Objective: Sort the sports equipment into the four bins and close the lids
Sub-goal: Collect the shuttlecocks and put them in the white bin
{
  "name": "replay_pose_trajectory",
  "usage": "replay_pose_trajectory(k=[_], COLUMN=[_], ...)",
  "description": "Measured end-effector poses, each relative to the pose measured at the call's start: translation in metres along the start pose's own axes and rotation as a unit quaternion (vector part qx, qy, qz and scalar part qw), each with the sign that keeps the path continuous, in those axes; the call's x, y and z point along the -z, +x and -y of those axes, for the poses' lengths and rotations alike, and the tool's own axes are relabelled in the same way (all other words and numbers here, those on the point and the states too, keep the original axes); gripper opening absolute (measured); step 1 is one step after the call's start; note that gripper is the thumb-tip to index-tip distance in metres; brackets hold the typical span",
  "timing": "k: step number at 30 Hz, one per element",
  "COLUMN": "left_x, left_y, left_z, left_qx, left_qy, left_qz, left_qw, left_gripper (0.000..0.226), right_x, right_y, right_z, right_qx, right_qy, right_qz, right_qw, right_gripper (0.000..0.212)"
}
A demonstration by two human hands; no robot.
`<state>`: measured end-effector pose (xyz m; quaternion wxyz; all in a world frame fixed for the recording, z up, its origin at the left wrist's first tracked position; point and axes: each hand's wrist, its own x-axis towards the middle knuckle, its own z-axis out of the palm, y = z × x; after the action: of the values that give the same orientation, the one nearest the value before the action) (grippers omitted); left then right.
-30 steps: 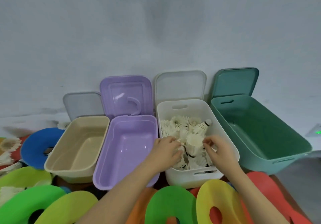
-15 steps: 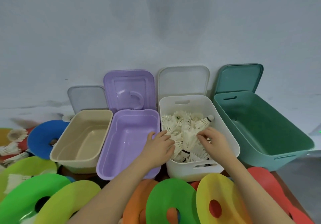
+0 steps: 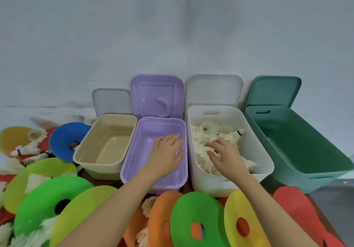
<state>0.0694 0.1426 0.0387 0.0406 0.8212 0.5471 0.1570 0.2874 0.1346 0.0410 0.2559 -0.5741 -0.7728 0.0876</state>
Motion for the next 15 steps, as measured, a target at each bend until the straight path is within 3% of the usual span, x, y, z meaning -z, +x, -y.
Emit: replay_pose_trajectory(k=[4,10,13,15], left_x=[0.021,0.057,0.071,0.081], left_y=[-0.022,-0.069,-0.094,-0.111], left_z=[0.041,0.115,0.159,0.188], left_qx=[0.036,0.102,0.136,0.148], left_qy=[0.003,0.003,0.029,0.033], left_qz=[-0.01,-0.029,-0.016,-0.015], left_qw=[0.999,0.994,0.99,0.988], left_gripper=[0.06,0.071,0.047,0.043], right_x=[-0.02,-0.063,-0.086,-0.102], right_y=[0.012,0.035,0.049,0.061], right_z=[0.041,0.111,0.152,0.181], right_qx=[0.029,0.085,0.093,0.101], right_qy=[0.004,0.012,0.036,0.045], right_qz=[0.005,0.047,0.054,0.056], right_qw=[1.0,0.995,0.994,0.992], right_gripper=[0.034,0.04,0.033,0.03])
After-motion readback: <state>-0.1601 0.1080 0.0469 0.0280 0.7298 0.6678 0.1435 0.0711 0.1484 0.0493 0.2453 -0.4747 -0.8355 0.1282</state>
